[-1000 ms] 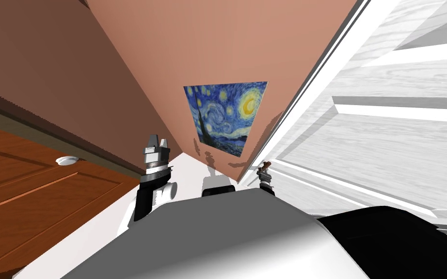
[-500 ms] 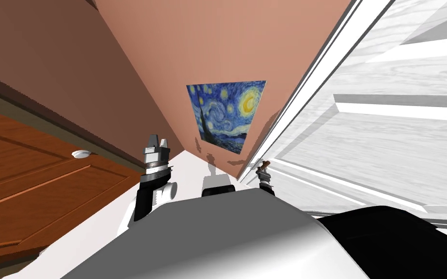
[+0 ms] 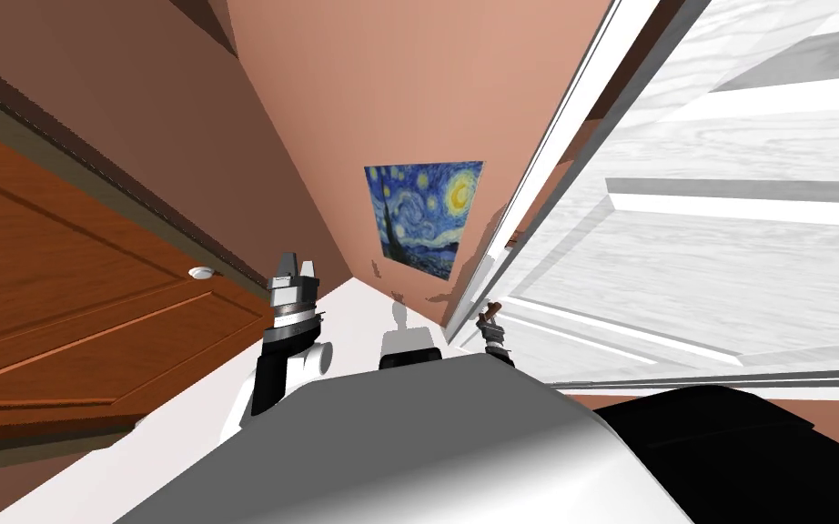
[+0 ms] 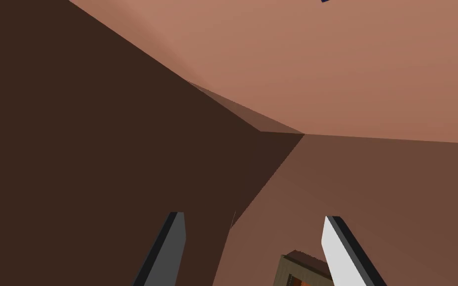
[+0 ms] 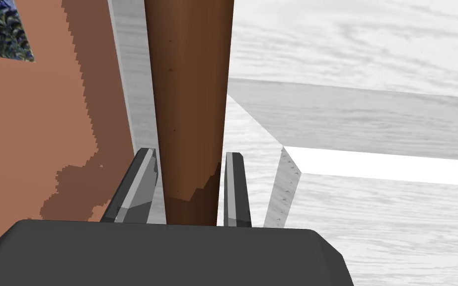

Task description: Pull the door open

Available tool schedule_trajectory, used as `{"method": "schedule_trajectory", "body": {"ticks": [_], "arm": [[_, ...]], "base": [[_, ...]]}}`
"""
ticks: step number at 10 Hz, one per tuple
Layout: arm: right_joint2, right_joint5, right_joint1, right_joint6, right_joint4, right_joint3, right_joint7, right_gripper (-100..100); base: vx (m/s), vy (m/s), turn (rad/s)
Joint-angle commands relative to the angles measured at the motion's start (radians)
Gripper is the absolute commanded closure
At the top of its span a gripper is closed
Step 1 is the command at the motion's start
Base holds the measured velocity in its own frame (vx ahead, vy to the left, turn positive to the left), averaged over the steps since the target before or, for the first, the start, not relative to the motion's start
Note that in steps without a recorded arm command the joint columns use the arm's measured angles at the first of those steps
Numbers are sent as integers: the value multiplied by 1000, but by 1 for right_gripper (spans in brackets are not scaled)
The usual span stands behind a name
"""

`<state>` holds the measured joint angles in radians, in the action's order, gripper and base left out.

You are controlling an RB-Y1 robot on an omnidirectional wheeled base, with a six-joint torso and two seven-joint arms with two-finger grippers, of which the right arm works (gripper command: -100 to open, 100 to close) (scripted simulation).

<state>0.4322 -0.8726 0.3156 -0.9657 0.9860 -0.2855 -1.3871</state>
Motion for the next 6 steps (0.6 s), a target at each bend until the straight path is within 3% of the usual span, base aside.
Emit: {"method": "schedule_trajectory", "body": {"ticks": [1,2,6], "arm": [[9,7,8,1,10,-16,-10,100],[6,5,3,-1,5,-10,-7,100],[37,50,29,-26,33,-84,-39,100]], "base": [[-213,12,45],[-92,8,20],[-237,-17,69]]}}
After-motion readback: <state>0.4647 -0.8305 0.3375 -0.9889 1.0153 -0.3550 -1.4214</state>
